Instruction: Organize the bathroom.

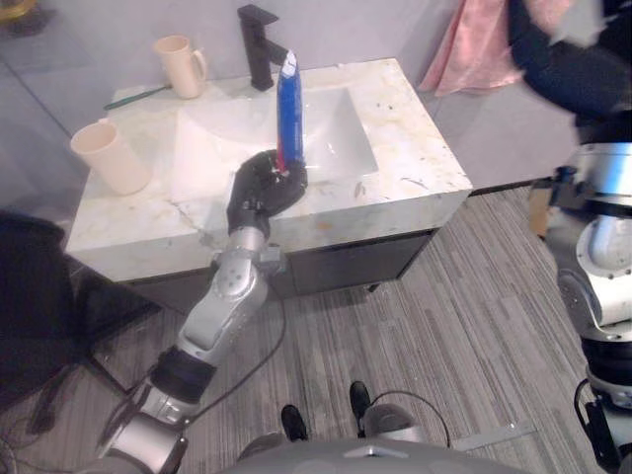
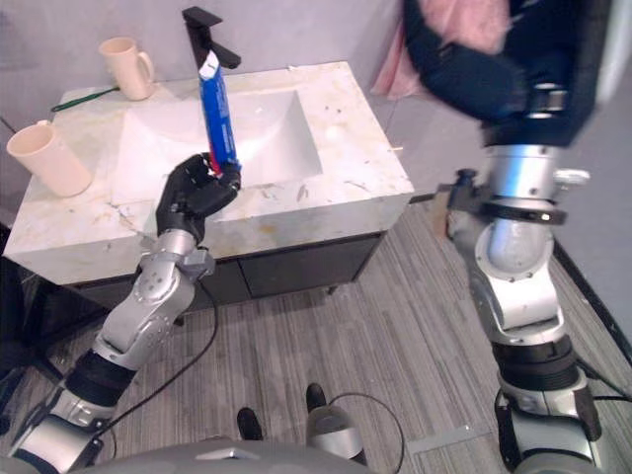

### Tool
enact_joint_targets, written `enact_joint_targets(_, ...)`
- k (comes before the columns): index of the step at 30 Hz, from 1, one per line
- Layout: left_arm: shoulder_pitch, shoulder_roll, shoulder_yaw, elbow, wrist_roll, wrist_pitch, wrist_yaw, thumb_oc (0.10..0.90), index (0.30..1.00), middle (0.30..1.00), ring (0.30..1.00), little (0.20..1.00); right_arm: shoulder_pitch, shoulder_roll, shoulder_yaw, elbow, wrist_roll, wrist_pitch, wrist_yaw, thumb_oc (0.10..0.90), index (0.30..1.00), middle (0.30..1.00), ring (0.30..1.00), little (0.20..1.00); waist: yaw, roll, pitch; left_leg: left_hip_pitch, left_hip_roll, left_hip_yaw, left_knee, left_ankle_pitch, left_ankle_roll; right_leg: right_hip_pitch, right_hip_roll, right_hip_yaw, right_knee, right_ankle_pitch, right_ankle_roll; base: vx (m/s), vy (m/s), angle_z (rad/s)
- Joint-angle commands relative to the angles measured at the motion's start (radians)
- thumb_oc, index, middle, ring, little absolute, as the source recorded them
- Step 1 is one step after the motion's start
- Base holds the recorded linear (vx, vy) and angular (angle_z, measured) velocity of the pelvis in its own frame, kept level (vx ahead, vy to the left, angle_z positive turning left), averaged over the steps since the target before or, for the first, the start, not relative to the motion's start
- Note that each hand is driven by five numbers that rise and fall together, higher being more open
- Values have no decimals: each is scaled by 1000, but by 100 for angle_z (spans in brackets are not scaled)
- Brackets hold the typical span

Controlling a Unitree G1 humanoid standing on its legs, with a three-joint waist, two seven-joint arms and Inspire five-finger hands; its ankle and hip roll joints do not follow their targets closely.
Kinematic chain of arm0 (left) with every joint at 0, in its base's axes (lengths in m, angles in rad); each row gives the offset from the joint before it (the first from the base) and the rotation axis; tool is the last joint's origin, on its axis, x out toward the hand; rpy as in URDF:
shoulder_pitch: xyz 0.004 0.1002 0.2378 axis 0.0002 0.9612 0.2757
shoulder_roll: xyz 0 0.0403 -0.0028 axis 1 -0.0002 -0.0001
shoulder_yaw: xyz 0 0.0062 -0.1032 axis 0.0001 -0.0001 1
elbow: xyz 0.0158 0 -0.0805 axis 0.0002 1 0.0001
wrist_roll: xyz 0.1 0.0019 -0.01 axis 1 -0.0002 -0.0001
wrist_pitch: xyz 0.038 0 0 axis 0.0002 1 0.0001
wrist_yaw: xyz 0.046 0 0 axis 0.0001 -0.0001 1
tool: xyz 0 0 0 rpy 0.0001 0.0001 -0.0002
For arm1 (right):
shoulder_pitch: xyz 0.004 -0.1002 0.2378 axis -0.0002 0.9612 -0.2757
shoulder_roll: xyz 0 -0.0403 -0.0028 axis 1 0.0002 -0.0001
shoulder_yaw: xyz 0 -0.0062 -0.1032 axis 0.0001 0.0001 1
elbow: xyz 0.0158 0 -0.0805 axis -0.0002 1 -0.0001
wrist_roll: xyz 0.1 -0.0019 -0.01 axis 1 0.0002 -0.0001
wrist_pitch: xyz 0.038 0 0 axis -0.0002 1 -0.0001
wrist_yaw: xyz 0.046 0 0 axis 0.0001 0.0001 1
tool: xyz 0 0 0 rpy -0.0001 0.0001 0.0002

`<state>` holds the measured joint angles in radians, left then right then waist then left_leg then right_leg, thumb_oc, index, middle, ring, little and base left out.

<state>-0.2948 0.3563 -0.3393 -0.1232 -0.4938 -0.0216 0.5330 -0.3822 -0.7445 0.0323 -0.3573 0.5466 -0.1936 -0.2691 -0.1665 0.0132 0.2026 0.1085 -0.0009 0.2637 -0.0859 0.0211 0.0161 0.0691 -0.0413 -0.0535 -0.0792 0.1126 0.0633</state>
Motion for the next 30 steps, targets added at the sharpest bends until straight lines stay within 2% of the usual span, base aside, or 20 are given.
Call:
enact_joint_targets(1, -102, 31, 36, -34, 178, -249, 11, 400, 300, 300, 300, 300, -154, -25, -2, 87, 150, 25, 90, 800, 900, 900, 900, 900, 27, -50, -114, 11, -18, 20, 36, -63, -3, -21, 23, -46, 71, -134, 51, -10, -9, 9)
enact_joint_targets(3, -106, 40, 34, -39, 224, -270, 19, 400, 300, 300, 300, 300, -178, -28, 19, 109, 184, 49, 108, 800, 900, 900, 900, 900, 36, -58, -117, 10, -18, 16, 35, -63, -4, -18, 20, -55, 68, -132, 53, -5, -12, 15)
enact_joint_targets(7, -121, 51, 30, -55, 212, -264, -6, 400, 300, 300, 300, 300, -200, -20, 44, 135, 255, 90, 142, 800, 900, 900, 900, 900, 48, -68, -120, 11, -19, 7, 32, -62, -7, -15, 17, -66, 67, -130, 54, -15, -22, 17)
enact_joint_targets(8, -134, 51, 19, -56, 203, -257, -17, 400, 300, 300, 300, 300, -215, -10, 60, 142, 302, 117, 159, 800, 900, 900, 900, 900, 51, -71, -122, 11, -20, 3, 30, -62, -6, -16, 16, -69, 68, -129, 55, -31, -29, 10)
enact_joint_targets(14, -158, 44, -15, -32, 202, -236, -30, 400, 300, 300, 300, 300, -267, 5, 101, 163, 396, 196, 241, 800, 900, 900, 900, 900, 55, -75, -127, 15, -22, -5, 25, -63, -5, -17, 16, -71, 69, -126, 56, -8, -11, 7)
enact_joint_targets(20, -172, 30, -41, 19, 169, -235, -58, 400, 300, 300, 300, 300, -318, 16, 134, 200, 389, 230, 314, 800, 900, 900, 900, 900, 61, -79, -134, 21, -23, -15, 16, -61, -8, -15, 17, -80, 66, -122, 58, 4, -6, 3)
enact_joint_targets(30, -186, 4, -77, 36, 175, -204, -48, 400, 300, 300, 300, 300, -388, 75, 225, 180, 331, 240, 326, 800, 900, 900, 900, 900, 74, -79, -133, 14, -21, -22, 18, -58, -7, -16, 17, -84, 60, -118, 55, -1, -15, 5)
